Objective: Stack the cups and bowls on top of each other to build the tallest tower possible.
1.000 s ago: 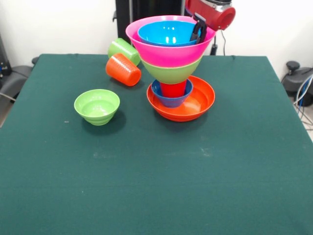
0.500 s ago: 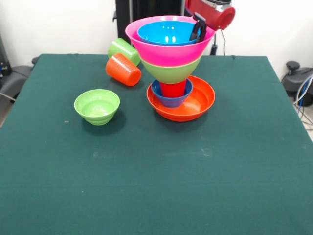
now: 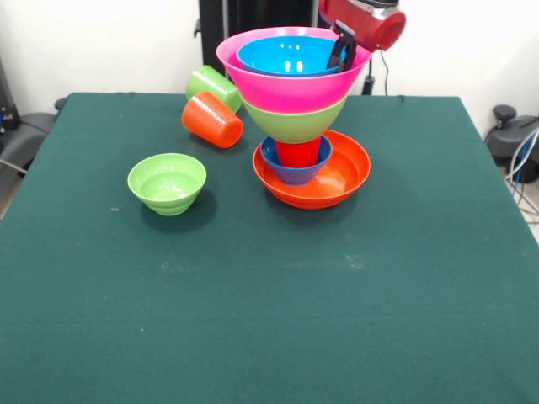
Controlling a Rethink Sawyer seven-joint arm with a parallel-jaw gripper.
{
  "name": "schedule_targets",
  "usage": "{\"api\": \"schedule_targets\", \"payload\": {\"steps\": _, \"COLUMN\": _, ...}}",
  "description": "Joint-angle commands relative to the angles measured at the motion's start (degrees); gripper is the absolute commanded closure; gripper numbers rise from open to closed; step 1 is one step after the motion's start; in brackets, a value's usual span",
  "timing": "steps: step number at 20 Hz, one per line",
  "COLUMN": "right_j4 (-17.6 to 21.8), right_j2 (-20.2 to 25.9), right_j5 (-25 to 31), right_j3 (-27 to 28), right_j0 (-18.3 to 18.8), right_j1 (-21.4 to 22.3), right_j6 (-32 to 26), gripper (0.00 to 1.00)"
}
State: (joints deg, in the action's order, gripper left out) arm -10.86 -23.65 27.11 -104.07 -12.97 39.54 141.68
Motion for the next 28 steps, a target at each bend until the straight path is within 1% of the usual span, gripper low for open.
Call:
{"api": "schedule_targets", "payload": {"steps": 1, "right_j4": -1.3, "right_j2": 4.4, "right_j5": 3.9, "right_j3": -0.8, "right_j0": -0.9, "right_j1": -4.0, "right_j6": 8.6, "gripper": 1.0}}
{"api": "schedule_targets", "payload": {"steps": 2, "right_j4": -1.3, "right_j2": 4.3, "right_j5": 3.9, "right_j3": -0.8, "right_j0": -0.9, "right_j1": -4.0, "right_j6": 8.6, "gripper": 1.0}}
{"api": "schedule_targets", "payload": {"steps": 3, "right_j4": -1.4, "right_j2": 4.3, "right_j5": 4.0, "right_j3": -0.7, "right_j0": -1.1, "right_j1": -4.0, "right_j6": 8.7, "gripper": 0.0}}
{"api": "schedule_targets", "payload": {"steps": 18, "right_j4": -1.7, "right_j2": 3.6, "right_j5": 4.9, "right_j3": 0.1, "right_j0": -1.8, "right_j1": -4.5, "right_j6": 8.8, "gripper": 0.0}}
{"api": "schedule_targets", "payload": {"steps": 28, "right_j4": -2.0, "right_j2": 4.0, "right_j5": 4.2, "right_j3": -0.6, "right_j0": -1.0, "right_j1": -3.4, "right_j6": 8.0, "gripper": 0.0}}
